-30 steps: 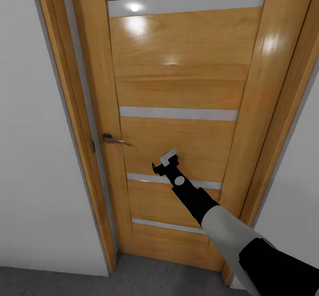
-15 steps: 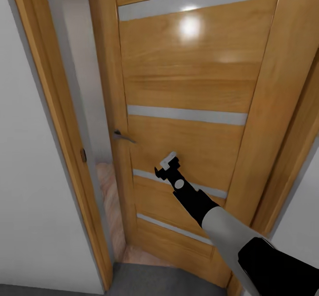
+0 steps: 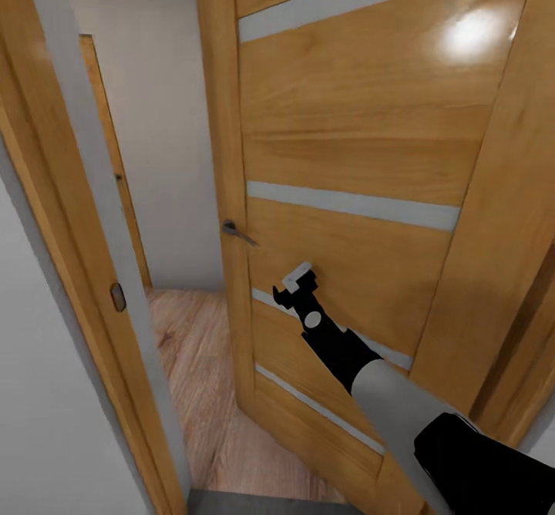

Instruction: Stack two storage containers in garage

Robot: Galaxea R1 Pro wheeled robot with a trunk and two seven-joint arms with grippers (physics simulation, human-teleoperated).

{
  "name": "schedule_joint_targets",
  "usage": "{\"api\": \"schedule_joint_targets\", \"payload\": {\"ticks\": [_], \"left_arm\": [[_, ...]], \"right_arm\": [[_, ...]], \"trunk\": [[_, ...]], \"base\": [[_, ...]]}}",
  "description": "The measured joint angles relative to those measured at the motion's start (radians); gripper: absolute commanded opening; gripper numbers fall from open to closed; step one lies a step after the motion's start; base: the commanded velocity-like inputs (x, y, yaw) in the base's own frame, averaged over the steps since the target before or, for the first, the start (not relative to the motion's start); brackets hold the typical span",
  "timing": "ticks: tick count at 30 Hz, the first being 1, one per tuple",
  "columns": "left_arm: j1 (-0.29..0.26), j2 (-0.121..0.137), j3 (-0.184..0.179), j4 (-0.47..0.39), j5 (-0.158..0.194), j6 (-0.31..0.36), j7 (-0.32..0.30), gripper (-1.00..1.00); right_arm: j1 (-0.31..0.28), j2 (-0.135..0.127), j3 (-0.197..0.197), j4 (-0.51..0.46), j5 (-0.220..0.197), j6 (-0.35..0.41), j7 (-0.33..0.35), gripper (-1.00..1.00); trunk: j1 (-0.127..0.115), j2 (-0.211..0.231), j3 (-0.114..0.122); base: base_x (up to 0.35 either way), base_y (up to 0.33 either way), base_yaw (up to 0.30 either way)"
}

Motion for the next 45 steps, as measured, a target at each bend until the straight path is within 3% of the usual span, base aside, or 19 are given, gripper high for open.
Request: {"api": "schedule_joint_targets", "payload": {"ticks": [12, 30, 34, 45], "left_arm": [[0.000, -0.001, 0.000, 0.000, 0.000, 0.000, 0.000, 1.00], [0.000, -0.003, 0.000, 0.000, 0.000, 0.000, 0.000, 1.00], [0.000, -0.003, 0.000, 0.000, 0.000, 0.000, -0.001, 1.00], [0.000, -0.003, 0.000, 0.000, 0.000, 0.000, 0.000, 1.00]], "right_arm": [[0.000, 0.000, -0.001, -0.007, 0.003, 0.029, -0.015, 1.00], [0.000, 0.000, 0.010, -0.001, 0.007, 0.033, -0.023, 1.00], [-0.001, 0.000, 0.014, 0.000, 0.005, 0.038, -0.069, 1.00], [0.000, 0.000, 0.011, 0.001, 0.012, 0.025, -0.089, 1.00]], "trunk": [[0.000, 0.000, 0.000], [0.001, 0.000, 0.000], [0.001, 0.000, 0.000], [0.001, 0.000, 0.000]], "base": [[0.228, 0.000, 0.000], [0.010, 0.000, 0.000], [0.000, 0.000, 0.000], [0.000, 0.000, 0.000]]}}
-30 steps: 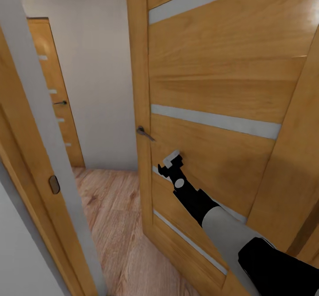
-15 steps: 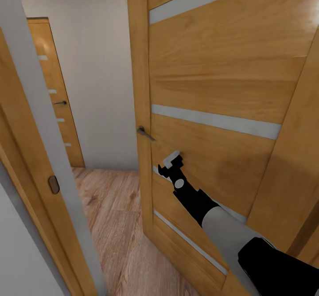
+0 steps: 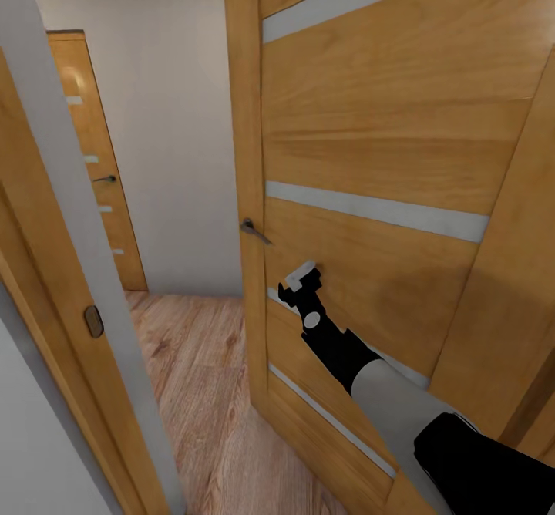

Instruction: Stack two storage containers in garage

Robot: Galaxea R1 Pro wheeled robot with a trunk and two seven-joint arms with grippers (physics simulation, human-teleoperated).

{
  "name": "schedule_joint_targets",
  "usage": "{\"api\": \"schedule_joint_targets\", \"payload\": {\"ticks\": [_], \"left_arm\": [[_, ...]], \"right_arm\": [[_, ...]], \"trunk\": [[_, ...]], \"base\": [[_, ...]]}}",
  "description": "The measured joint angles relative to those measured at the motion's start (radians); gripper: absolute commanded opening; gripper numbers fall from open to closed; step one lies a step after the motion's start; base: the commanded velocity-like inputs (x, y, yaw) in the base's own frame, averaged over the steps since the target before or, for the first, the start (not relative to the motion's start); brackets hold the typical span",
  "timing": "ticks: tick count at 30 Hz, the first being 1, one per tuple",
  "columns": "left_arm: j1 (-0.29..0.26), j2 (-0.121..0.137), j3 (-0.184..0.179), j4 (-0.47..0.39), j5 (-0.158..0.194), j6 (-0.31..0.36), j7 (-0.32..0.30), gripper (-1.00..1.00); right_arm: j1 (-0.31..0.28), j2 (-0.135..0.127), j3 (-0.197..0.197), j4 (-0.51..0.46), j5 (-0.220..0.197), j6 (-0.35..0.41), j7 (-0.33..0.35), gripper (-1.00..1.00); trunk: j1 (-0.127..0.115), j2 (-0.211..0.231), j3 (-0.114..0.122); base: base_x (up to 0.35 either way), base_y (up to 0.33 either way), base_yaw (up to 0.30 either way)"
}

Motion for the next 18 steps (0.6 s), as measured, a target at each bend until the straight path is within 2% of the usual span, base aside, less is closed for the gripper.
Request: {"api": "schedule_joint_targets", "payload": {"ticks": [11, 18], "left_arm": [[0.000, 0.000, 0.000, 0.000, 0.000, 0.000, 0.000, 1.00], [0.000, 0.000, 0.001, 0.000, 0.000, 0.000, 0.000, 1.00]], "right_arm": [[-0.001, 0.000, -0.004, 0.040, 0.005, -0.030, 0.000, 1.00], [0.001, 0.000, -0.004, 0.062, 0.000, -0.023, 0.002, 1.00]], "trunk": [[0.000, 0.000, 0.000], [0.000, 0.000, 0.000]], "base": [[0.000, 0.000, 0.000], [0.000, 0.000, 0.000]]}}
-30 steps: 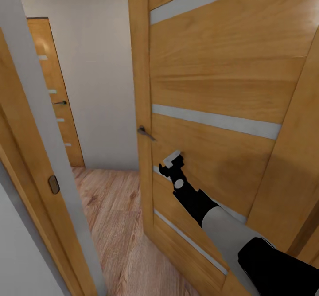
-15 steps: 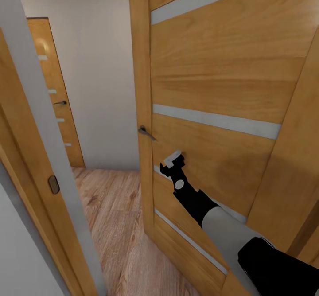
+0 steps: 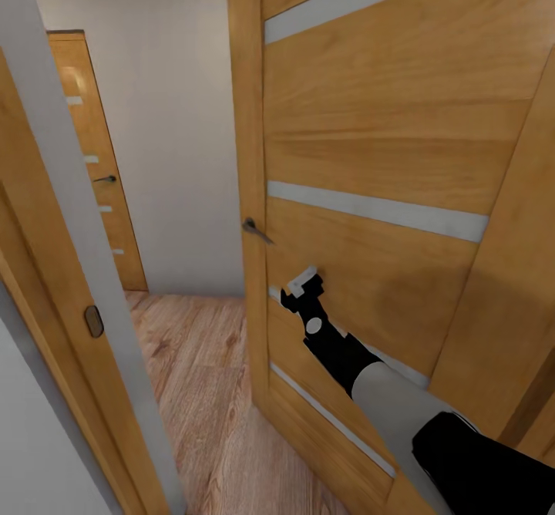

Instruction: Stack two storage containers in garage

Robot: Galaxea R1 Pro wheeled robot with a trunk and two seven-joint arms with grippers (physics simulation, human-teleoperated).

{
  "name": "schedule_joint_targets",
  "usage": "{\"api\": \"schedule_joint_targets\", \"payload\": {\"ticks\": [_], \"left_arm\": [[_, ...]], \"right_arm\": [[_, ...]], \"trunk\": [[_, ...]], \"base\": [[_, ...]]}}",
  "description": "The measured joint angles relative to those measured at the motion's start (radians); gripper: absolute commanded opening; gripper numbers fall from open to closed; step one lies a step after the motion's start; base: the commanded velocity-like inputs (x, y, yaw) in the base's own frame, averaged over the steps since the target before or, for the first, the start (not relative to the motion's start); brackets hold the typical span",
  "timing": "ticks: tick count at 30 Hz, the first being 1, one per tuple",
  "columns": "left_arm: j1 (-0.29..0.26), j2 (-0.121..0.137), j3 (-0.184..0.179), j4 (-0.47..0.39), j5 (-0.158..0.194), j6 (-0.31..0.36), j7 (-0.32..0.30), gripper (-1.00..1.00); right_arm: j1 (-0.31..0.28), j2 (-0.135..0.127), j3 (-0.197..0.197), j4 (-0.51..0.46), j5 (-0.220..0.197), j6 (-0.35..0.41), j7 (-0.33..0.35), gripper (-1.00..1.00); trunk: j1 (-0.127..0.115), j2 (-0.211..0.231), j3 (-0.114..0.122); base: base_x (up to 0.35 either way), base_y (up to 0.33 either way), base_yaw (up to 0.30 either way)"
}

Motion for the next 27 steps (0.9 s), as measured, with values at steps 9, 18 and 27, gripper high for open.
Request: {"api": "schedule_joint_targets", "payload": {"ticks": [9, 18, 27], "left_arm": [[0.000, 0.000, 0.000, 0.000, 0.000, 0.000, 0.000, 1.00], [0.000, -0.001, 0.001, 0.000, 0.000, 0.000, 0.001, 1.00], [0.000, -0.002, 0.001, 0.000, 0.000, 0.000, 0.003, 1.00]], "right_arm": [[-0.042, 0.000, -0.002, 0.127, 0.000, -0.011, 0.012, 1.00], [-0.127, 0.000, 0.003, 0.176, -0.014, -0.012, 0.039, 1.00], [-0.151, 0.000, 0.012, 0.186, -0.005, -0.039, 0.048, 1.00]], "trunk": [[0.000, 0.000, 0.000], [0.000, 0.000, 0.000], [0.000, 0.000, 0.000]], "base": [[0.000, 0.000, 0.000], [0.000, -0.004, 0.000], [0.000, -0.152, 0.000]]}}
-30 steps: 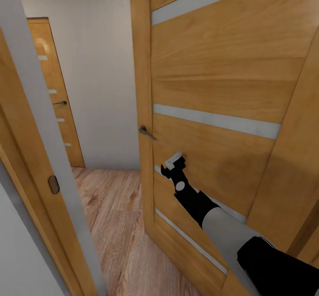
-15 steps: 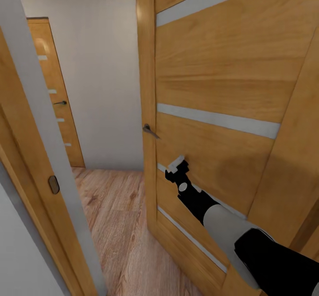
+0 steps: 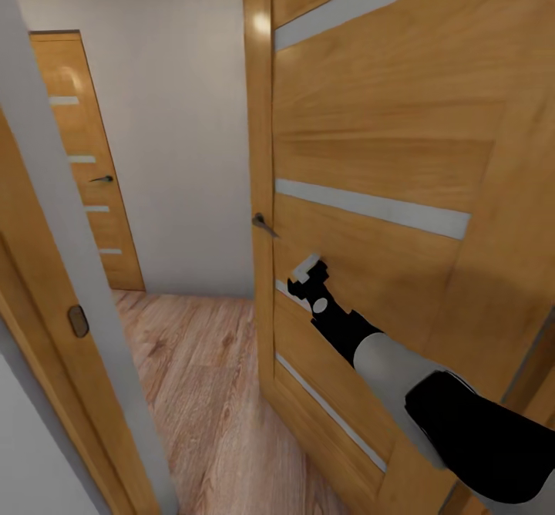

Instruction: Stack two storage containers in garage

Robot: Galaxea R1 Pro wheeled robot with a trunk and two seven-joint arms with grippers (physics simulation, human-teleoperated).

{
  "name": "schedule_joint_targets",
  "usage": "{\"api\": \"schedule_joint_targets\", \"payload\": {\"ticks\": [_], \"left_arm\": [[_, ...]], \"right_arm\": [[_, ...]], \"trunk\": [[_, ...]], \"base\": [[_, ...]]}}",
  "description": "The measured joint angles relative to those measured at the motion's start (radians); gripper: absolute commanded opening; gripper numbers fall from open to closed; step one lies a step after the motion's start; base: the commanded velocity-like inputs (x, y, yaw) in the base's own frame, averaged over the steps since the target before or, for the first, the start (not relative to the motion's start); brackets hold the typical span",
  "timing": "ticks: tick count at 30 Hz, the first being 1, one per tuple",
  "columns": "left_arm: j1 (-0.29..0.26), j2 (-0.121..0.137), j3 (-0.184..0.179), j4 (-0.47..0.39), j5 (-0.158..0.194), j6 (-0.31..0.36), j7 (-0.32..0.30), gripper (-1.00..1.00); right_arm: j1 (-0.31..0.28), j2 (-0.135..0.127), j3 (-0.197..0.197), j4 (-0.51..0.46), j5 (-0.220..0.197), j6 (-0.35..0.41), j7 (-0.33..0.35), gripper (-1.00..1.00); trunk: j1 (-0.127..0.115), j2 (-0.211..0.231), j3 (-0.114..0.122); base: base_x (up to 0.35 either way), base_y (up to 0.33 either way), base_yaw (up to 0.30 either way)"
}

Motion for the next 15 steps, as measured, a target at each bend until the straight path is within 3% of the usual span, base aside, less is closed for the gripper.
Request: {"api": "schedule_joint_targets", "payload": {"ticks": [10, 15], "left_arm": [[0.000, 0.000, 0.000, 0.000, 0.000, 0.000, 0.000, 1.00], [0.000, 0.000, -0.001, 0.000, 0.000, 0.000, 0.000, 1.00]], "right_arm": [[-0.001, 0.000, -0.010, -0.018, 0.010, -0.013, -0.008, 1.00], [0.000, 0.000, -0.018, -0.017, -0.008, -0.046, -0.017, 1.00]], "trunk": [[0.000, 0.000, 0.000], [0.000, 0.000, 0.000]], "base": [[0.000, -0.011, 0.000], [0.000, 0.000, 0.000]]}}
